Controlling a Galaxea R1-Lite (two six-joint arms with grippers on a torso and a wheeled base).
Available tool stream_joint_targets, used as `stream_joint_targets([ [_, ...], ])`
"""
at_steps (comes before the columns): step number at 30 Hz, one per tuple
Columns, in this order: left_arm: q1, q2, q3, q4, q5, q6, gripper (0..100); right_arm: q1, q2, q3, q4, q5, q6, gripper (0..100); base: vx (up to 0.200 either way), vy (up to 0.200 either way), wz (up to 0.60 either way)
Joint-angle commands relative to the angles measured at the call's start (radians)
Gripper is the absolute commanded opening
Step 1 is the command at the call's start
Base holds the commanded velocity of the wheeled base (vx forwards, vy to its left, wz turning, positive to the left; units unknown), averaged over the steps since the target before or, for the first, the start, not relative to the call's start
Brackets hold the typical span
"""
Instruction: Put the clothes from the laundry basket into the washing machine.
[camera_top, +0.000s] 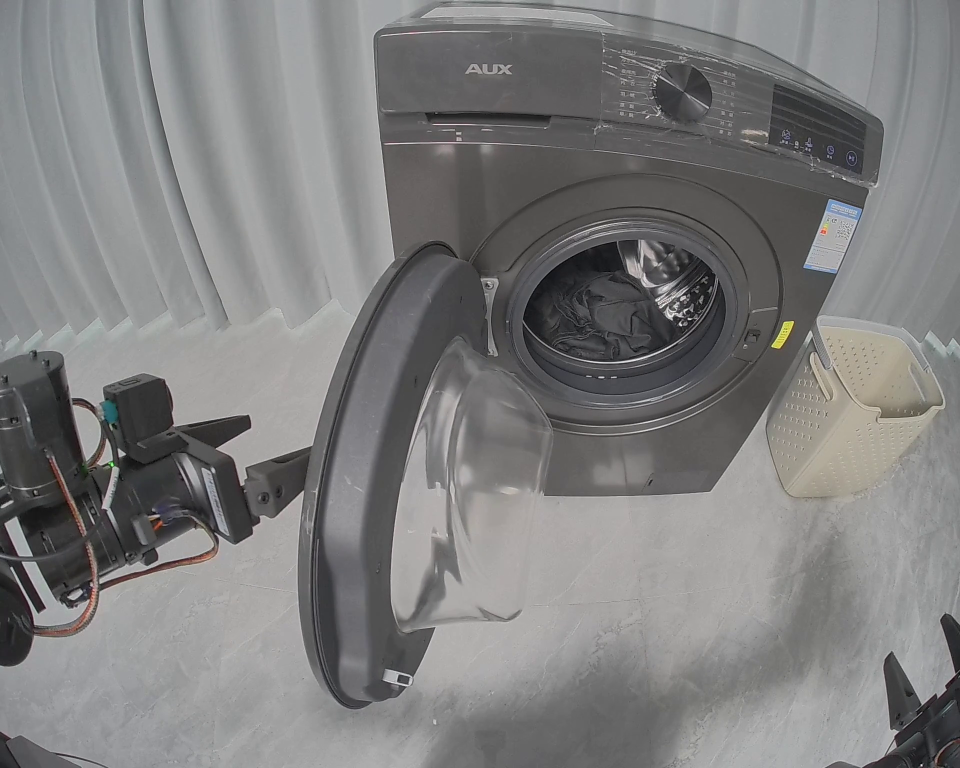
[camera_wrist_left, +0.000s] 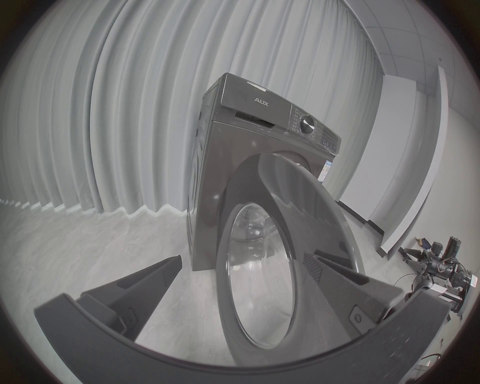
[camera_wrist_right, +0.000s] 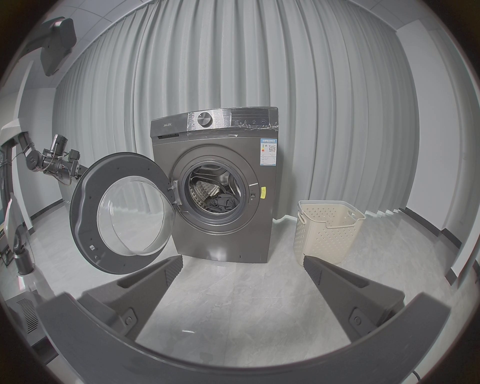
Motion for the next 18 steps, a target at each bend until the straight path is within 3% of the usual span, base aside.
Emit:
stream_joint_targets([
  [1, -0.072, 0.077, -0.026, -0.046, 0.0, -0.007, 100, 0.0, -0.013, 0.01, 0.0, 0.0, 0.0, 100, 0.0, 0.0, 0.0],
  [13, -0.152, 0.221, -0.1, -0.116, 0.001, -0.003, 100, 0.0, -0.013, 0.01, 0.0, 0.0, 0.0, 100, 0.0, 0.0, 0.0],
  [18, -0.207, 0.313, -0.202, -0.118, 0.004, -0.01, 100, 0.0, -0.013, 0.01, 0.0, 0.0, 0.0, 100, 0.0, 0.0, 0.0],
])
